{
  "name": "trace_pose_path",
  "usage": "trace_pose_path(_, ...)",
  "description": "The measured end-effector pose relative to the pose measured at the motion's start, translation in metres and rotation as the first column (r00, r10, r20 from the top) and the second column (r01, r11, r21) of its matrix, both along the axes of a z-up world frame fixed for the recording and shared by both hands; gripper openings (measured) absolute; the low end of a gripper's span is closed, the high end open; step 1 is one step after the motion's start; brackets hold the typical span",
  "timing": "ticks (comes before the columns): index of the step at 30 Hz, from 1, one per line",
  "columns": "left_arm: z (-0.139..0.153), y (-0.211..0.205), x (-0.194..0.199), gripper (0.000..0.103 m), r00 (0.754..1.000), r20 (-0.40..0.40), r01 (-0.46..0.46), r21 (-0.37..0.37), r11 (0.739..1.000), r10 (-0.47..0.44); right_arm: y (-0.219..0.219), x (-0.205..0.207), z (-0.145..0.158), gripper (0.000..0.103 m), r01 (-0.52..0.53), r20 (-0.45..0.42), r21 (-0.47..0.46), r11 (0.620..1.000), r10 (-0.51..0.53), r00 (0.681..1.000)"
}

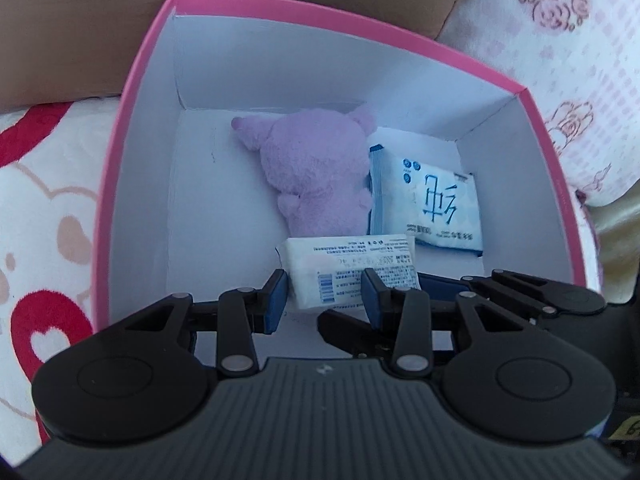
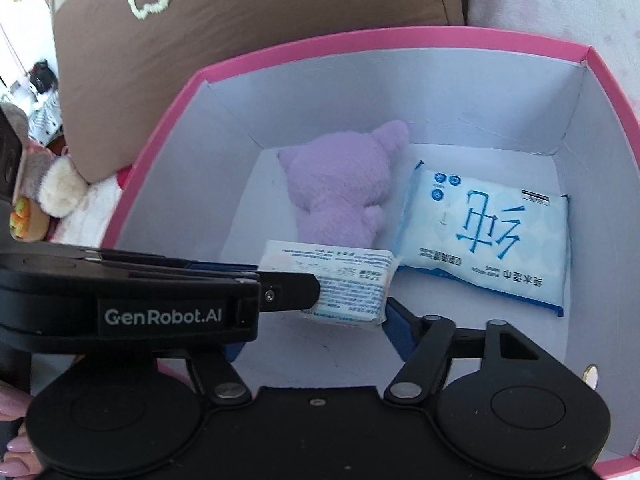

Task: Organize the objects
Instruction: 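Lower the medicine box beside the plush and open the left tool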

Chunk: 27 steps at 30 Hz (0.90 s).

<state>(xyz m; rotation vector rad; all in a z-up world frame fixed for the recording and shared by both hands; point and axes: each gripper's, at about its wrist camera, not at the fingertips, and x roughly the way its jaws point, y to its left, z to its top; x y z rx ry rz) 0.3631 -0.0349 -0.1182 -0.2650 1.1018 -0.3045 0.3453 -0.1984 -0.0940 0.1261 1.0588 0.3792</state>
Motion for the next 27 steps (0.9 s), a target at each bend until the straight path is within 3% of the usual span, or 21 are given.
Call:
trace_pose_path(9,-0.009,-0.004,0.002,0.041,1.000,-0.001,0.000,-0.018,1.000,0.000,-0.007,0.002,-0.002,0.066,0.007,-0.036,-0.019,1.000,-0.008,0.999)
trace_pose_path(15,-0.007,-0.006,-0.001,0.040,0.999,0.035,-0.010,0.008,1.000,0.009,-0.008,0.001,-0.004,0.065,0.024,-0.011,-0.012,1.000,-0.024,1.000)
trace_pose_path(19,-0.001,-0.007,-0.003,0.040,0.997,0.073,-0.013,0.049,0.999,0.010,-0.008,0.000,-0.005,0.053,0.046,0.015,-0.031,0.998,-0.046,0.999)
trace_pose_path(27,0.003,-0.005,-0.004,0.039,0.996,0.088,-0.019,0.049,0.999,0.014,-0.015,0.000,-0.012,0.051,0.076,0.015,-0.008,0.997,-0.076,0.997)
